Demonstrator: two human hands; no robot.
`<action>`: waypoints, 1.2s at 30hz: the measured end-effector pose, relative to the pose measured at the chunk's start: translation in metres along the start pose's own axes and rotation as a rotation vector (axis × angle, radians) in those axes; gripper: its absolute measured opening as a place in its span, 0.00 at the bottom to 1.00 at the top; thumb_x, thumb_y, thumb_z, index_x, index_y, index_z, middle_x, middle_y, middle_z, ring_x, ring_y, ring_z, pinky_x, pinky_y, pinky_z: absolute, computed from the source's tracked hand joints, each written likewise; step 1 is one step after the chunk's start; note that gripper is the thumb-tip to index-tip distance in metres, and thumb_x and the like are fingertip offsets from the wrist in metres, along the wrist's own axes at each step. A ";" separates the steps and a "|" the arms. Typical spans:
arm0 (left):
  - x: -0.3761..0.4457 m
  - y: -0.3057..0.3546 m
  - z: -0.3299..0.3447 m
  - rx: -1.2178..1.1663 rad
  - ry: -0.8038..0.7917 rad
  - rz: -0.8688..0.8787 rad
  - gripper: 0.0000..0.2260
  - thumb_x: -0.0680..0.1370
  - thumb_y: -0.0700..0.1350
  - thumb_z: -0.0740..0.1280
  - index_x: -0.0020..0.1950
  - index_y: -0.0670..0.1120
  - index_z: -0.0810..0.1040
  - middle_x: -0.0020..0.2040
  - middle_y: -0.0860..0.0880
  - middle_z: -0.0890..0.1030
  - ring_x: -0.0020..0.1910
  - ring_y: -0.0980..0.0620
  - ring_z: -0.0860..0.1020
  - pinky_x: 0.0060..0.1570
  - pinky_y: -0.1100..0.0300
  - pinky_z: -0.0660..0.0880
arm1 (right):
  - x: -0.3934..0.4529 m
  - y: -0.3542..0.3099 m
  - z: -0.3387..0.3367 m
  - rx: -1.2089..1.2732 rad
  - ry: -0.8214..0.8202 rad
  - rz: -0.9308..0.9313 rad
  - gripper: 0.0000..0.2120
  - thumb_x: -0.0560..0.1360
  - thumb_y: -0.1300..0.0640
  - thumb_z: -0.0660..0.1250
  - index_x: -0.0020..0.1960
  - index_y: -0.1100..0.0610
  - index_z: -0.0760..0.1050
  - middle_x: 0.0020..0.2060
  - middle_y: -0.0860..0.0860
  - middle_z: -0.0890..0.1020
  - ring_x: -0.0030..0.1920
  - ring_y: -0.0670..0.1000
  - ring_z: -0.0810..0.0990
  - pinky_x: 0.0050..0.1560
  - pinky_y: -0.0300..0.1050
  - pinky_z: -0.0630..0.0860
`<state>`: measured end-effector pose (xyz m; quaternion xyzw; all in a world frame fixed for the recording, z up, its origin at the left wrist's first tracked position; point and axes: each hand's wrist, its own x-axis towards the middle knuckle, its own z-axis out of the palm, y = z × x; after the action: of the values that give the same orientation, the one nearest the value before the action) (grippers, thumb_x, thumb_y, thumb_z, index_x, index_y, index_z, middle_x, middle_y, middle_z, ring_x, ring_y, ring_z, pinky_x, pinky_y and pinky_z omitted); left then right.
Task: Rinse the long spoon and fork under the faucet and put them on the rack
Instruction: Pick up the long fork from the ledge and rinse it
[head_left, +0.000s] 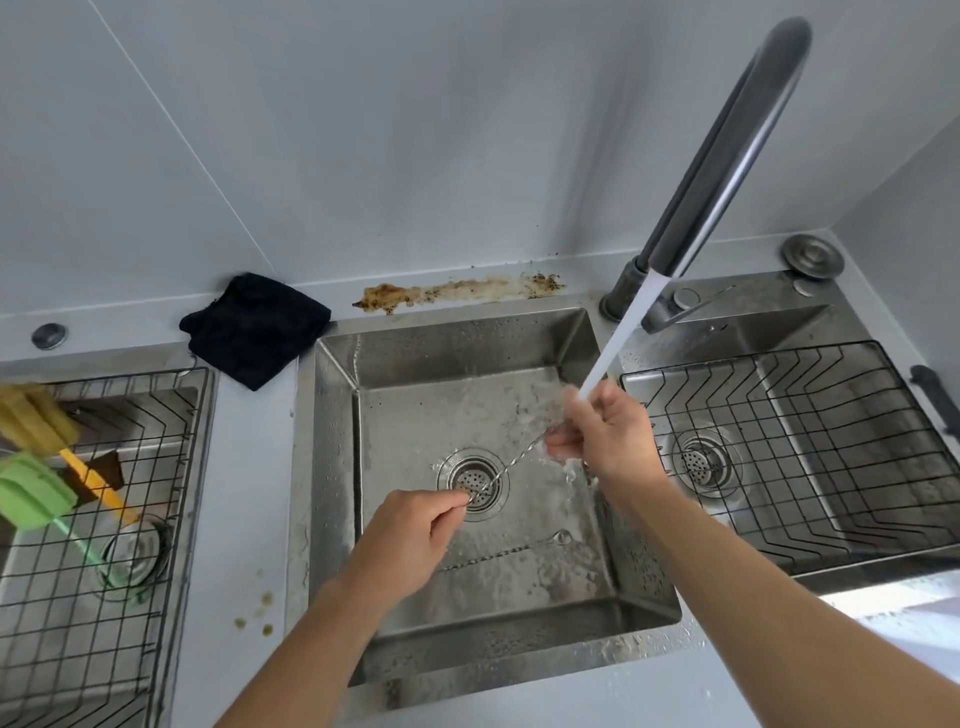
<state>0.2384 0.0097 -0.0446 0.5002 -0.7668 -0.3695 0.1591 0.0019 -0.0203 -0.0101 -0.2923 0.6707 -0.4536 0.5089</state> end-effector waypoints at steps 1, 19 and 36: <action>-0.001 0.000 0.000 -0.007 0.008 0.002 0.07 0.79 0.43 0.66 0.46 0.44 0.83 0.30 0.48 0.80 0.28 0.48 0.76 0.31 0.53 0.75 | 0.000 0.000 0.001 0.009 0.030 0.011 0.09 0.80 0.59 0.63 0.43 0.62 0.70 0.33 0.64 0.82 0.32 0.59 0.83 0.34 0.50 0.83; 0.004 0.002 -0.009 0.141 0.199 -0.017 0.04 0.76 0.42 0.70 0.47 0.49 0.84 0.36 0.54 0.84 0.32 0.57 0.79 0.32 0.63 0.76 | -0.009 -0.002 0.004 0.231 0.002 0.134 0.04 0.75 0.66 0.70 0.47 0.67 0.76 0.38 0.61 0.83 0.35 0.53 0.82 0.39 0.43 0.82; 0.036 0.075 0.039 -0.402 0.150 -0.380 0.13 0.77 0.52 0.69 0.35 0.49 0.83 0.28 0.54 0.80 0.27 0.60 0.73 0.30 0.67 0.68 | -0.009 -0.006 -0.001 0.480 0.214 0.182 0.06 0.77 0.64 0.68 0.42 0.62 0.73 0.37 0.59 0.85 0.37 0.55 0.85 0.39 0.42 0.82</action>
<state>0.1492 0.0105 -0.0208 0.6192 -0.5567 -0.4993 0.2395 0.0029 -0.0145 -0.0010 -0.0524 0.6175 -0.5803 0.5284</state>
